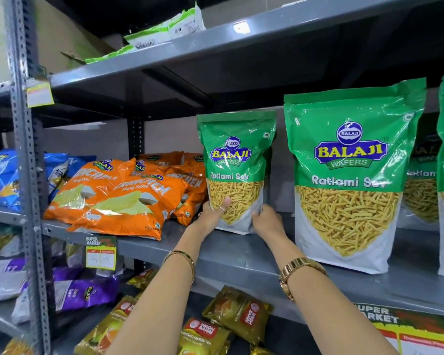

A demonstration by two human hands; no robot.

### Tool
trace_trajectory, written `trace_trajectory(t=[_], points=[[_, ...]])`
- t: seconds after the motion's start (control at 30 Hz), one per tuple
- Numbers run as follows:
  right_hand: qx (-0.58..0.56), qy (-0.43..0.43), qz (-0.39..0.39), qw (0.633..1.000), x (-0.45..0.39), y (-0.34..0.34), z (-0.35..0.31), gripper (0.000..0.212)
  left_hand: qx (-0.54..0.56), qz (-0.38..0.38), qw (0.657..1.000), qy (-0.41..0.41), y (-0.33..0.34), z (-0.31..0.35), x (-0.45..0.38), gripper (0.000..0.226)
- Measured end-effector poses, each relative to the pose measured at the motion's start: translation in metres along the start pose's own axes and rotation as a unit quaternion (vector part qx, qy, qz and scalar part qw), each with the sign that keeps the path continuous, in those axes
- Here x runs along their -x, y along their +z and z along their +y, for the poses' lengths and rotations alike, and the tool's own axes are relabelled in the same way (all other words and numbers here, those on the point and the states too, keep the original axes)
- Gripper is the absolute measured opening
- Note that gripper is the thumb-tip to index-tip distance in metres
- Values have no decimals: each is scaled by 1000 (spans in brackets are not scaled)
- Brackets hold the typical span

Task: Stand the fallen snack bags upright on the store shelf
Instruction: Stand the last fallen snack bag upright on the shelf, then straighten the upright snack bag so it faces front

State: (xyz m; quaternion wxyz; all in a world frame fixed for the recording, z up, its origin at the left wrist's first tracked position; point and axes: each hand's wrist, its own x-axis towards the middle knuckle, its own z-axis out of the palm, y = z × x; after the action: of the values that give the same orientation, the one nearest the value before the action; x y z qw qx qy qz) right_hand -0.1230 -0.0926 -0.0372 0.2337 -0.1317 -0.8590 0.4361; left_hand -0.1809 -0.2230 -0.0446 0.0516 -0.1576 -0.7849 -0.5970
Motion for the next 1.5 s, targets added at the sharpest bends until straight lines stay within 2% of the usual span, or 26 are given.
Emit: trace_trajectory(t=[0.13,0.23,0.3,0.4,0.5,0.67,0.77,0.87,0.9,1.0,1.13,1.23,1.33,1.43,1.5], points=[[-8,-16,-16,1000,7,-4,-1,29,10,-12,1000,2,-6,6,12,104],[-24,-40,-40,998,16,-9,-1,30,22,-24,999,-2,-14,5,20,113],[-38,-55,-62,996,23,-12,-2,30,21,-9,1000,0,-19,4,28,102],[-58,-69,-97,991,34,-17,-4,33,38,-4,999,4,-28,3,39,102],[-65,-77,-114,988,42,-17,-5,39,17,16,1000,5,-34,-1,47,91],[-71,-73,-97,990,56,-12,-4,44,-7,17,1000,-2,-40,-3,59,85],[-77,-64,-87,991,59,-11,-4,47,10,15,1000,-2,-40,-2,64,88],[-107,-57,-78,990,62,-12,-4,48,-1,38,999,4,-37,0,69,86],[-115,-56,-74,989,62,-12,-5,48,1,51,999,11,-35,3,72,90],[-147,-77,-20,986,64,-14,-9,48,40,119,990,57,-29,5,79,127],[-226,-125,61,964,57,-16,-24,58,6,189,978,84,-15,13,92,142],[-267,-128,41,954,46,-27,-51,77,-49,193,975,100,-4,19,94,147],[-270,-92,-10,958,36,-36,-76,91,-111,193,970,96,0,14,88,147],[-279,-62,-56,957,34,-39,-91,70,-138,198,966,97,0,9,85,142],[-308,-34,-44,950,34,-44,-98,64,-145,196,965,98,-1,8,83,140]])
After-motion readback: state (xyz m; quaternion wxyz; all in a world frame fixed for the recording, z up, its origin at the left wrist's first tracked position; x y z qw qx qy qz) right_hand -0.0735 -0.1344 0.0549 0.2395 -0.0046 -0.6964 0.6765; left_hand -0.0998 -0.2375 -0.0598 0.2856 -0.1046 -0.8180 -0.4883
